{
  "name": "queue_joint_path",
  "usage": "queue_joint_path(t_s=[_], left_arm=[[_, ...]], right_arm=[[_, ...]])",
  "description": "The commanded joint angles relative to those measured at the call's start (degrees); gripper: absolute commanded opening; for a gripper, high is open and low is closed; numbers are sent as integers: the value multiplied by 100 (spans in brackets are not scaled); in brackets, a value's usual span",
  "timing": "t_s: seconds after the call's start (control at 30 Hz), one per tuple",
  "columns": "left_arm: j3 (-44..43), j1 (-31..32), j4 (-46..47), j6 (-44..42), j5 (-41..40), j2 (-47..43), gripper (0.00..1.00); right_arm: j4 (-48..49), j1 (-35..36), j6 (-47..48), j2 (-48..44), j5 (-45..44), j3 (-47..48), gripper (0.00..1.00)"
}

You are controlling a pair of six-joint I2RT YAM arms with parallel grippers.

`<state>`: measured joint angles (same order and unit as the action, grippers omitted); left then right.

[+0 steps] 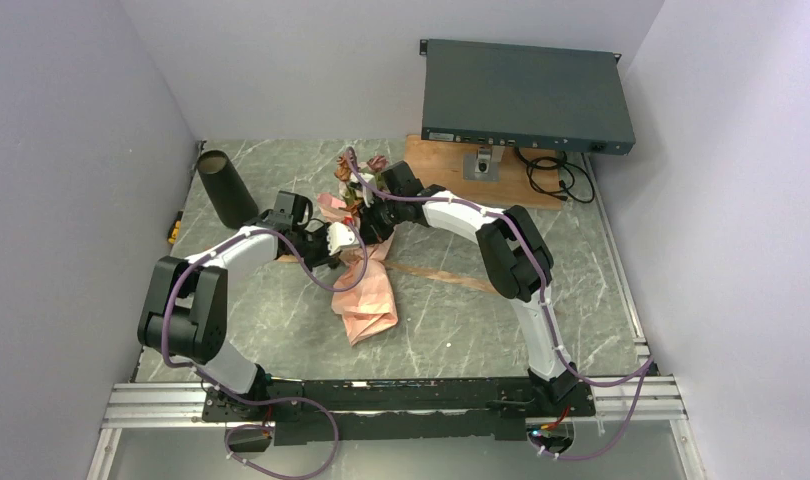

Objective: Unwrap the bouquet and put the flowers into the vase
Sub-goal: Untie the ribbon from the wrapping paper.

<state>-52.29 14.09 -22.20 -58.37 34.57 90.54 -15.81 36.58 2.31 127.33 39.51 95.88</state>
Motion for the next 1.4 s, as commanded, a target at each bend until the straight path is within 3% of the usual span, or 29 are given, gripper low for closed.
queue_joint_path(t_s=[0.0, 0.2, 0.57, 0.73, 0.93, 1.13, 1.37], left_arm=[[-270, 31, -144, 420, 154, -564, 0], [-368, 203, -52, 816, 438, -1029, 0], [-738, 844, 130, 1565, 594, -1006, 0], [-798, 857, -256, 1621, 709, -1117, 0], [15, 298, -703, 589, 551, -1371, 0], [257, -197, -652, -328, 410, -791, 0], [312, -213, -402, -1256, 572, -277, 5]], right_arm=[[-36, 16, 260, 169, -478, -4, 0], [-160, 33, 386, 295, -589, -60, 0], [-517, 42, 737, 457, -805, -10, 0], [-703, 40, 855, 537, -910, 92, 0], [-844, 25, 1086, 398, -882, -9, 0], [-856, 34, 1243, -178, -411, -322, 1], [-925, 42, 1167, -1160, -98, -432, 29]])
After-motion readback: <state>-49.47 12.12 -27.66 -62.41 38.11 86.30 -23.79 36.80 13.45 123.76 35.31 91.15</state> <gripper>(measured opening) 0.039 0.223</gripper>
